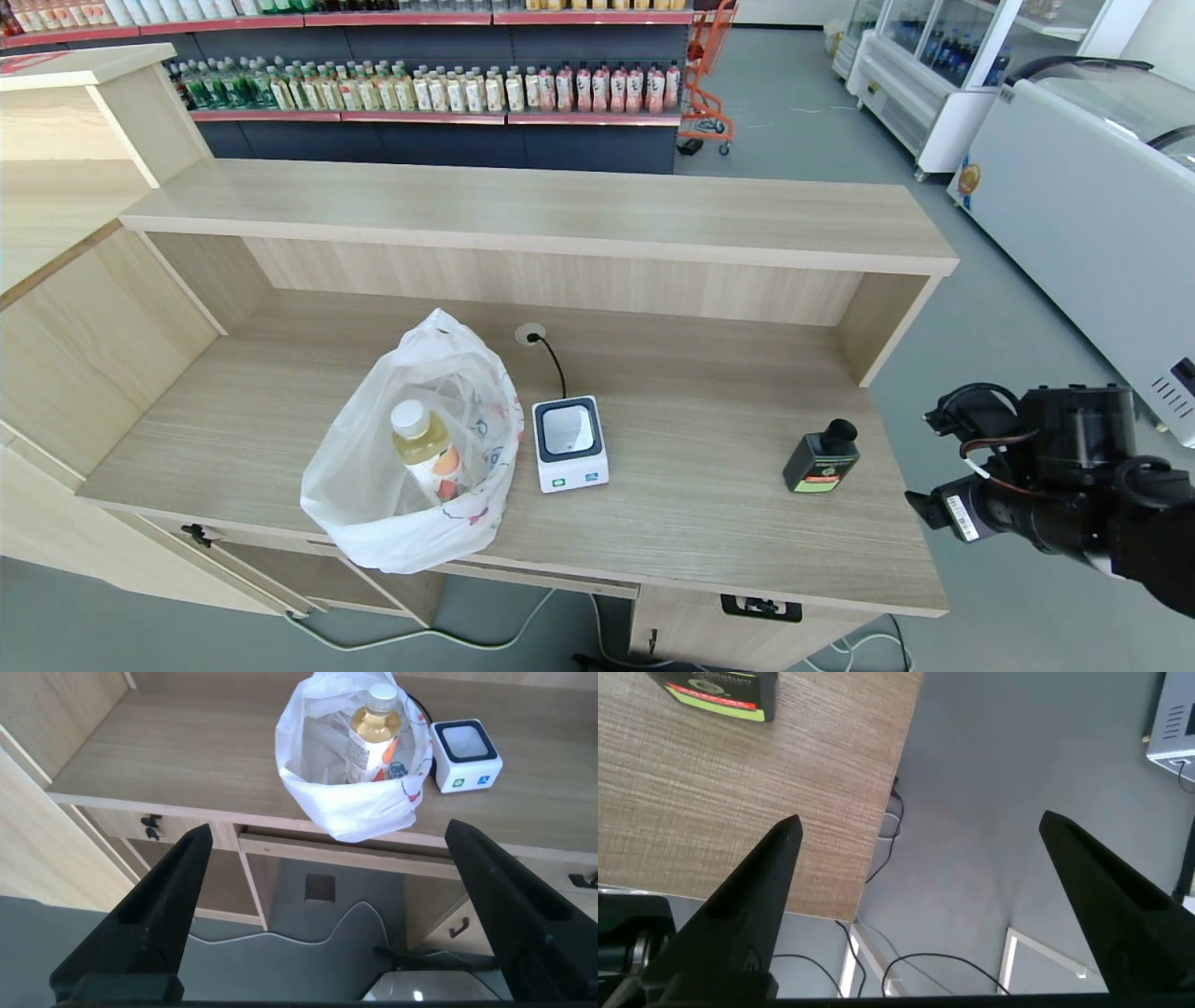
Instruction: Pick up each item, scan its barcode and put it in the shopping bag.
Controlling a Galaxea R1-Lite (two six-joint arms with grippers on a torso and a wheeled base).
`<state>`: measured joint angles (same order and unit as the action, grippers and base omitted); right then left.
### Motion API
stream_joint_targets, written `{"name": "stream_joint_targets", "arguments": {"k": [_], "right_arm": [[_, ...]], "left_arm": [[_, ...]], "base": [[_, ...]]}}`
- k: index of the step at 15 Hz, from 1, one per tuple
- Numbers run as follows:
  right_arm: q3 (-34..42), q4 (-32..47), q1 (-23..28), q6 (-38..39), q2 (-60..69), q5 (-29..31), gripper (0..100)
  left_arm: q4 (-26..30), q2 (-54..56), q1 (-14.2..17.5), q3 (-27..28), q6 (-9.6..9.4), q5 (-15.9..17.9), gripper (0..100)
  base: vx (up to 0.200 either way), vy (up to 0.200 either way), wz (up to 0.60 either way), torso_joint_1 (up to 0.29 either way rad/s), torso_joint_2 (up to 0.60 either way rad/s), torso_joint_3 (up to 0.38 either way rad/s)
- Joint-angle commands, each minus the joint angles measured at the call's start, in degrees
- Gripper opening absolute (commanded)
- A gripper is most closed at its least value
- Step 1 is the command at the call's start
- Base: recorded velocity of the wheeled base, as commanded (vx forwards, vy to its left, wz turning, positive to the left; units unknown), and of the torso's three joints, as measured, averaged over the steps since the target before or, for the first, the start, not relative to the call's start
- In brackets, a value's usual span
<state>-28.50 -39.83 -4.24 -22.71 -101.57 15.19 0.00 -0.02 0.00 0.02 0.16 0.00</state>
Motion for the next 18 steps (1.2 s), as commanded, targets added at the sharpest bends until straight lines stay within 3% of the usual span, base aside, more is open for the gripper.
{"name": "stream_joint_targets", "arguments": {"k": [1,11,18], "right_arm": [[-1.5,-0.1,-2.3,0.0,-2.4,-0.1,100],[-3.2,-1.0,-3.2,-0.1,-5.7,0.5,100],[-6.1,-6.5,-3.8,-0.1,-11.7,0.0,100]], "left_arm": [[-0.1,0.0,0.0,0.0,0.02,0.0,100],[-0.1,0.0,0.0,0.0,0.02,0.0,100],[0.0,0.0,0.0,0.0,0.02,0.0,100]], "base": [[0.0,0.0,0.0,0.0,0.0,0.0],[0.0,0.0,0.0,0.0,0.0,0.0],[0.0,0.0,0.0,0.0,0.0,0.0]]}}
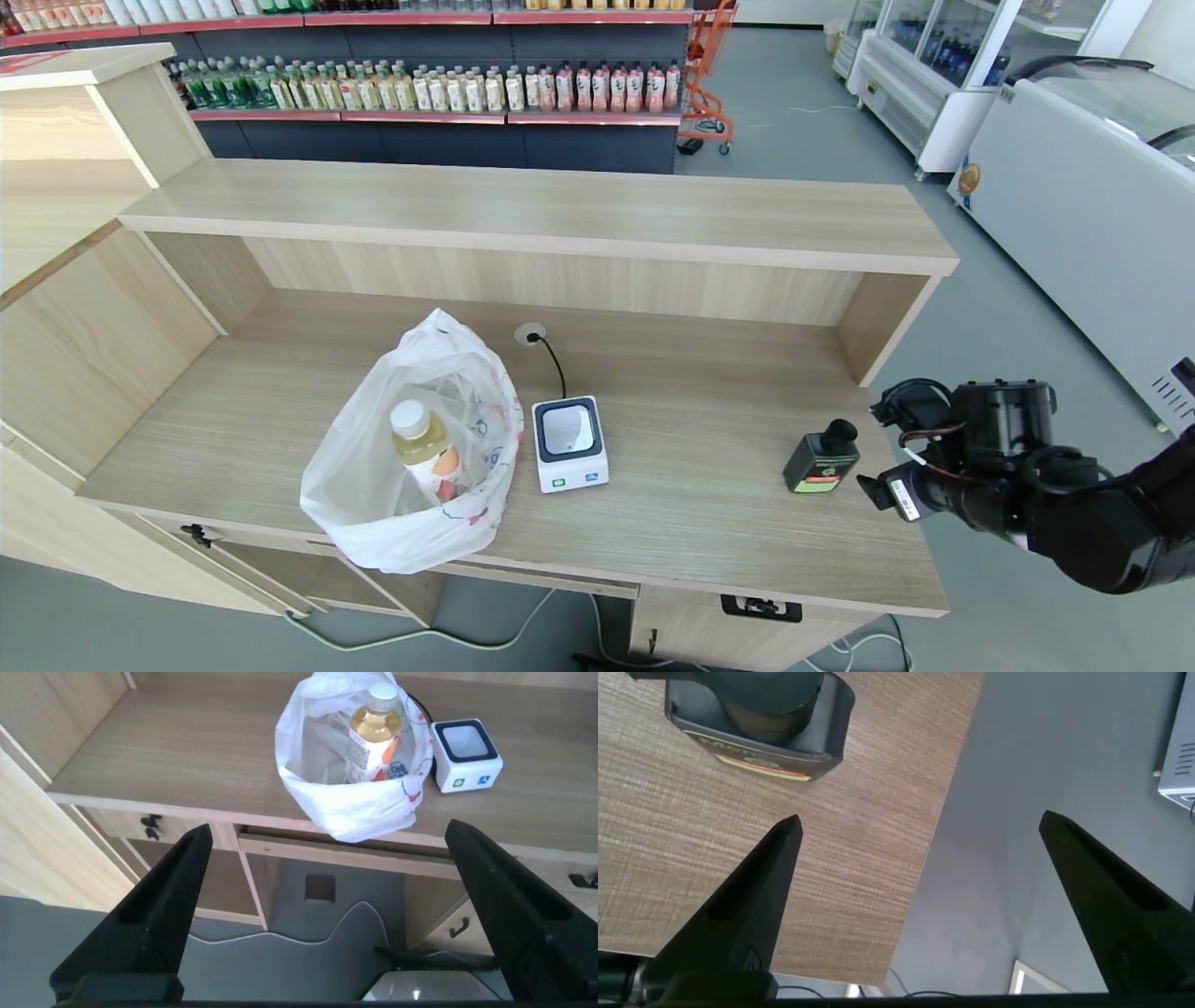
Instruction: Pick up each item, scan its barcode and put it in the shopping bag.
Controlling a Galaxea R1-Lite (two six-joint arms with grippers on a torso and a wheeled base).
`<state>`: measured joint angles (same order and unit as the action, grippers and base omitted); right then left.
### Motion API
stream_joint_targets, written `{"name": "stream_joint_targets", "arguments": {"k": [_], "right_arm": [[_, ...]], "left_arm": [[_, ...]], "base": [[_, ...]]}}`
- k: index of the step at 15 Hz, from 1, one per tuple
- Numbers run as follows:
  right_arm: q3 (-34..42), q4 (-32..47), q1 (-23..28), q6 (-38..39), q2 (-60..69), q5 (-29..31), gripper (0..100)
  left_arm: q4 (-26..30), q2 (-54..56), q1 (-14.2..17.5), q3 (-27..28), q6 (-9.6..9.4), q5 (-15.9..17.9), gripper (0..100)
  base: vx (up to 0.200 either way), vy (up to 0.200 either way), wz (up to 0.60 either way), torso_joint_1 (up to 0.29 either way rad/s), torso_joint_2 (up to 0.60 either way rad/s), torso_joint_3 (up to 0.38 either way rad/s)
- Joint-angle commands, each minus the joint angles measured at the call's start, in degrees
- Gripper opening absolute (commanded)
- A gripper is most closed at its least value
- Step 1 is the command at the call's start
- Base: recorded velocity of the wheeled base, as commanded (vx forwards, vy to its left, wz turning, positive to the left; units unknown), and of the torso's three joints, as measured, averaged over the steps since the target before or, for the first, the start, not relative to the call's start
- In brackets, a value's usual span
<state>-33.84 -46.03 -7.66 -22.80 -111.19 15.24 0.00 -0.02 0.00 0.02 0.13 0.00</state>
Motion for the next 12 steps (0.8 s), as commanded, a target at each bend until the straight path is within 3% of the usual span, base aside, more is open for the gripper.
{"name": "stream_joint_targets", "arguments": {"k": [1,12], "right_arm": [[-1.3,-1.0,-0.8,0.0,-3.0,0.0,100],[-8.3,-4.2,-4.7,0.4,-10.4,0.0,100]], "left_arm": [[0.0,0.0,0.0,0.0,0.04,0.0,100],[0.0,0.0,0.0,0.0,0.04,0.0,100]], "base": [[0.0,0.0,0.0,0.0,0.0,0.0],[0.0,0.0,0.0,0.0,0.0,0.0]]}}
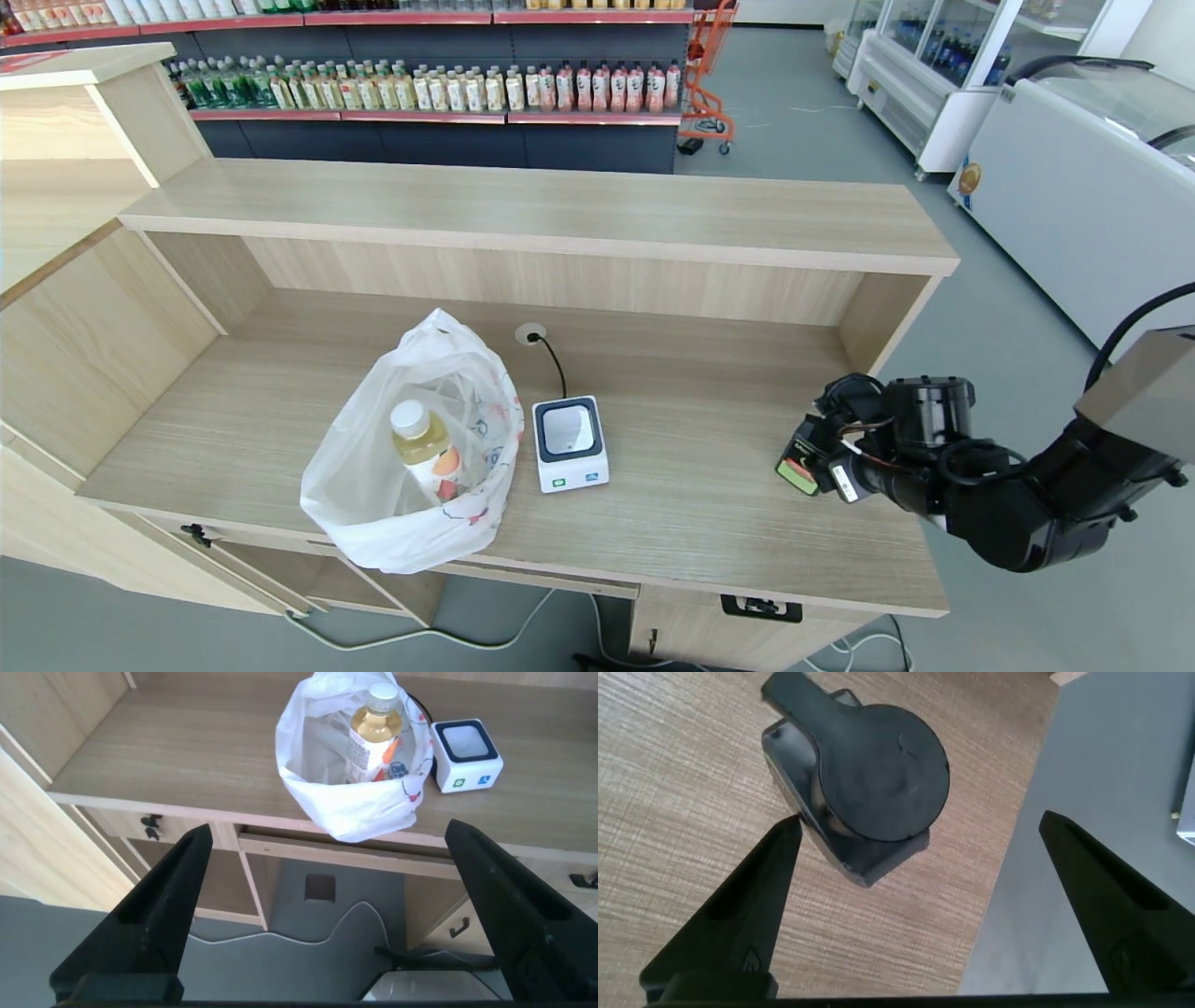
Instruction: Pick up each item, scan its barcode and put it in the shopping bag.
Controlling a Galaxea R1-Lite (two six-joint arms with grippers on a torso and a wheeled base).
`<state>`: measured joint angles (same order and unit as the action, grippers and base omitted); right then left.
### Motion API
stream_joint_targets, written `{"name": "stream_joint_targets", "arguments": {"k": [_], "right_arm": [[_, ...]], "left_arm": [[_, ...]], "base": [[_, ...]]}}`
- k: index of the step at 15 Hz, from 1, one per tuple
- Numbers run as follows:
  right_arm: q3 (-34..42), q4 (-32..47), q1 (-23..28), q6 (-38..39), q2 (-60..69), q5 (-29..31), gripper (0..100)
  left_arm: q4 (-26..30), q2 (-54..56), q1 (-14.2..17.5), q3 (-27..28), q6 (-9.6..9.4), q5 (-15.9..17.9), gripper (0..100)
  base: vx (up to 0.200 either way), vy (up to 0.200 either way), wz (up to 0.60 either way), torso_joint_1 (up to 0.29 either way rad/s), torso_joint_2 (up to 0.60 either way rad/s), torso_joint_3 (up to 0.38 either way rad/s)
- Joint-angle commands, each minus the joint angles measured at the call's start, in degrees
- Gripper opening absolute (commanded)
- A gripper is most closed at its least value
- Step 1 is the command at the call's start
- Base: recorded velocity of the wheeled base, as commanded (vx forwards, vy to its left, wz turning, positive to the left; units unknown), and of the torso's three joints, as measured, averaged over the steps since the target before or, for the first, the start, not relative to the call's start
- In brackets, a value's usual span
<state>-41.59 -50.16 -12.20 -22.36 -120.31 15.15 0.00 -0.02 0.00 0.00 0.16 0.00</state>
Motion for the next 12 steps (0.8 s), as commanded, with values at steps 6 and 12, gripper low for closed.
{"name": "stream_joint_targets", "arguments": {"k": [6,12], "right_arm": [[-1.9,-4.3,-1.0,1.6,-4.7,-3.1,100],[-5.8,-4.4,-1.0,1.7,-7.7,-3.5,0]], "left_arm": [[0.0,0.0,0.0,0.0,0.02,0.0,100],[0.0,0.0,0.0,0.0,0.02,0.0,100]], "base": [[0.0,0.0,0.0,0.0,0.0,0.0],[0.0,0.0,0.0,0.0,0.0,0.0]]}}
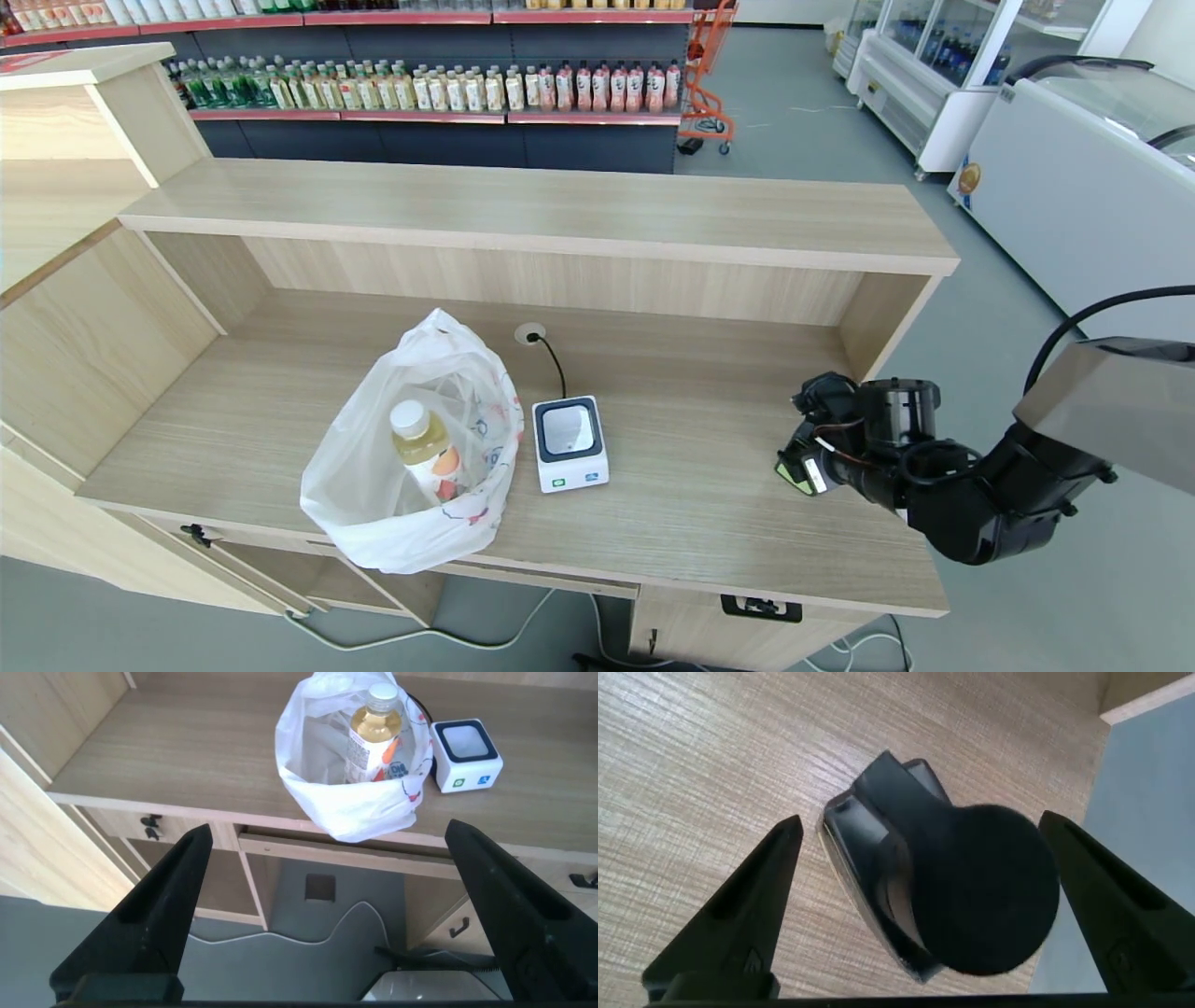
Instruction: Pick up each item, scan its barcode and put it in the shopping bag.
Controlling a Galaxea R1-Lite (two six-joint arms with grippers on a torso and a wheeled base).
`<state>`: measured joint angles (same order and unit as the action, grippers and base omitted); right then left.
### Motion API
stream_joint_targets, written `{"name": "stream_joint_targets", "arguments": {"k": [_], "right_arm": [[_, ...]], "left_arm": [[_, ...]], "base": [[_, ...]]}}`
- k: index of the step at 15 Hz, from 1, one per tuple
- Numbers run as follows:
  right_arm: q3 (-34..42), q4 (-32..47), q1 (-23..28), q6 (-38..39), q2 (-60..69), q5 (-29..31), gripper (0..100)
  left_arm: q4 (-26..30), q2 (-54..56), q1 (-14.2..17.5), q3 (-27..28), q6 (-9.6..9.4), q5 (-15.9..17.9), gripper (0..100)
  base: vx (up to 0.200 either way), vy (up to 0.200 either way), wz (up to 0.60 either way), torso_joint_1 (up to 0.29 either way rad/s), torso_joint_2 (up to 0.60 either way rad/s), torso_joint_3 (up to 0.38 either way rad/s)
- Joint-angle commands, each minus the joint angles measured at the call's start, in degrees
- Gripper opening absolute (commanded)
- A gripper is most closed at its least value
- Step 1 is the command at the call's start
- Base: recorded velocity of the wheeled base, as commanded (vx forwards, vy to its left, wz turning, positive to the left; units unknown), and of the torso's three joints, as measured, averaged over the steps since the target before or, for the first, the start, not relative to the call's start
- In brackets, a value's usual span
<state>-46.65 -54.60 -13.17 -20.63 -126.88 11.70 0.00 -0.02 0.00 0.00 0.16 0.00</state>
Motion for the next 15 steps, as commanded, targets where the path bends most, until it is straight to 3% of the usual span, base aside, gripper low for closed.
{"name": "stream_joint_targets", "arguments": {"k": [1,9,15], "right_arm": [[-1.4,0.0,-0.2,0.0,-1.8,-0.4,0],[-1.4,-2.8,-0.4,0.0,-0.8,-2.0,0],[13.4,-6.3,3.5,-4.9,24.8,-1.8,0]], "left_arm": [[-0.1,0.0,0.0,0.0,0.02,0.0,100],[0.0,0.0,0.0,0.0,0.02,0.0,100],[0.0,0.0,0.0,0.0,0.02,0.0,100]], "base": [[0.0,0.0,0.0,0.0,0.0,0.0],[0.0,0.0,0.0,0.0,0.0,0.0],[0.0,0.0,0.0,0.0,0.0,0.0]]}}
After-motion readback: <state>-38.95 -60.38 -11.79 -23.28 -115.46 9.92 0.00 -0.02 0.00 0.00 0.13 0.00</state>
